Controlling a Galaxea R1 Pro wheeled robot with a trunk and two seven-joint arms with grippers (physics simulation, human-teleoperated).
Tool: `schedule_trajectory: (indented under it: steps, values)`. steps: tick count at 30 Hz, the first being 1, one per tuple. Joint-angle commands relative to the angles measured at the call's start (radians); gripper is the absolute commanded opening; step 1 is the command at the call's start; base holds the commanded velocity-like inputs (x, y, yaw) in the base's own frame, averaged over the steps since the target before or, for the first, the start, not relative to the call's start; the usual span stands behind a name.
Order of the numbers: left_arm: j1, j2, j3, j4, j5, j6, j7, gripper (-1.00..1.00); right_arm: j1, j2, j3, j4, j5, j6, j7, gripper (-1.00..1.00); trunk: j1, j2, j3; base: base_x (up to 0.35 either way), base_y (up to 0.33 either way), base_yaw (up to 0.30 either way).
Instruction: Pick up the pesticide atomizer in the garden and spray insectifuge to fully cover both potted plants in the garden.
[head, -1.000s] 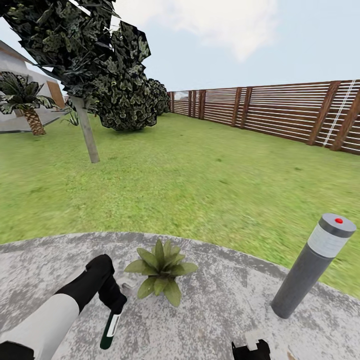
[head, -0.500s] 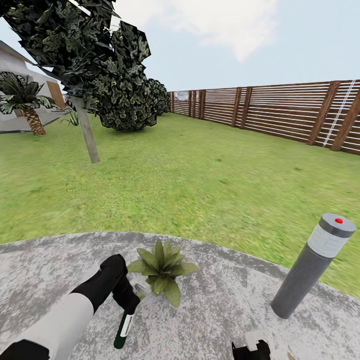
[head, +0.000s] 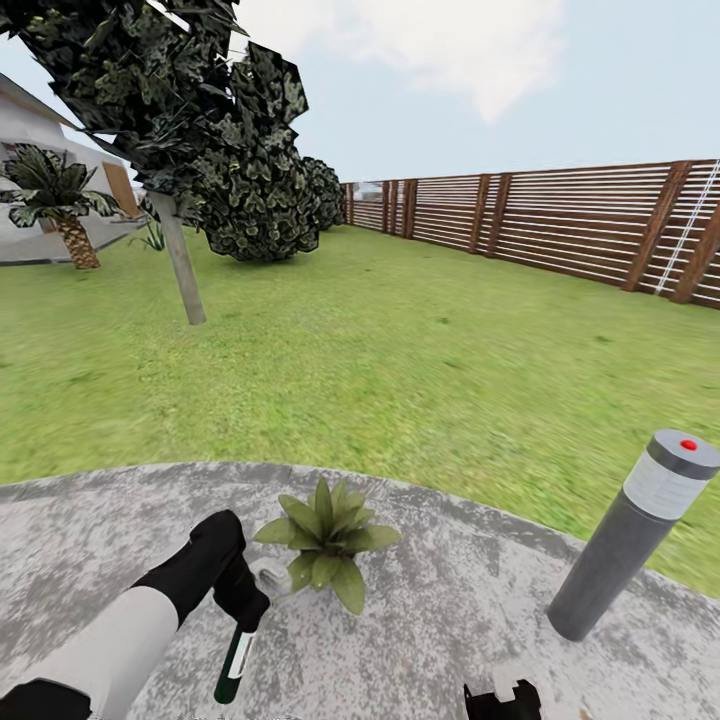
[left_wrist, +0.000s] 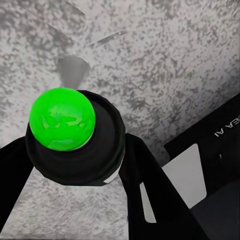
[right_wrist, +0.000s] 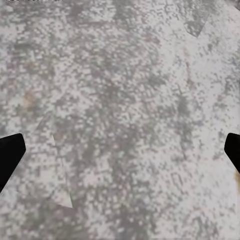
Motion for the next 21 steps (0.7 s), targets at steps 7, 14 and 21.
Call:
schedule_trajectory:
  steps: [7, 14, 21]
  values:
    - [-0.018, -0.009, -0.004, 0.000, -0.016, 0.013, -0.006, -1.00, 0.000, -0.003, -0.008, 0.001, 0.013, -0.003, -0.004, 1.00, 0.000, 0.000, -0.004, 0.000, 0.000, 0.249]
    - [-0.006, -0.004, 0.003, 0.000, -0.034, 0.015, 0.046, -1.00, -0.001, -0.007, -0.006, 0.000, 0.015, -0.005, -0.003, 1.00, 0.000, 0.000, -0.004, 0.000, 0.000, 0.046]
    - [-0.006, -0.003, 0.048, -0.008, -0.036, 0.015, 0.049, -1.00, 0.000, -0.008, -0.006, 0.002, 0.015, -0.014, -0.002, 1.00, 0.000, 0.000, -0.004, 0.000, 0.000, 0.000]
